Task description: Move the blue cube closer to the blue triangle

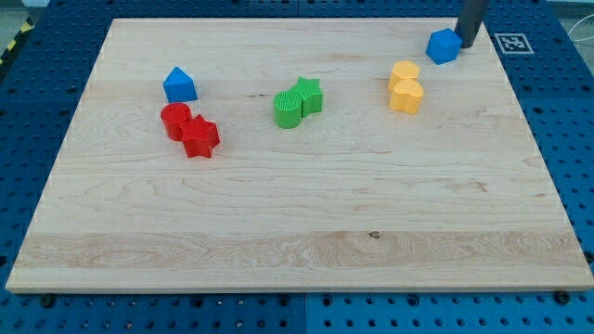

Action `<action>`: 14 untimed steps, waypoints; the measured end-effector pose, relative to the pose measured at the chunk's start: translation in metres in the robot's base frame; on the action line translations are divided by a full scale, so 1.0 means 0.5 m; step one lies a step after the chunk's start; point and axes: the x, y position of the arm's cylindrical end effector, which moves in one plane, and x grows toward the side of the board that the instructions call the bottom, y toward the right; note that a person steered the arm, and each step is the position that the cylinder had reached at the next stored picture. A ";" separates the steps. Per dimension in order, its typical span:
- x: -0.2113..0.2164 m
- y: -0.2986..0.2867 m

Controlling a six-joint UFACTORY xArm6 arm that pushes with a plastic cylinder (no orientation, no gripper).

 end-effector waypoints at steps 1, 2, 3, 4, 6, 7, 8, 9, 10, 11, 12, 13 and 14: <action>0.002 -0.011; 0.002 -0.051; 0.002 -0.088; 0.004 -0.113; 0.041 -0.191; 0.041 -0.292; 0.041 -0.375; 0.048 -0.454; 0.070 -0.516; 0.089 -0.527; 0.089 -0.524; 0.104 -0.524; 0.121 -0.524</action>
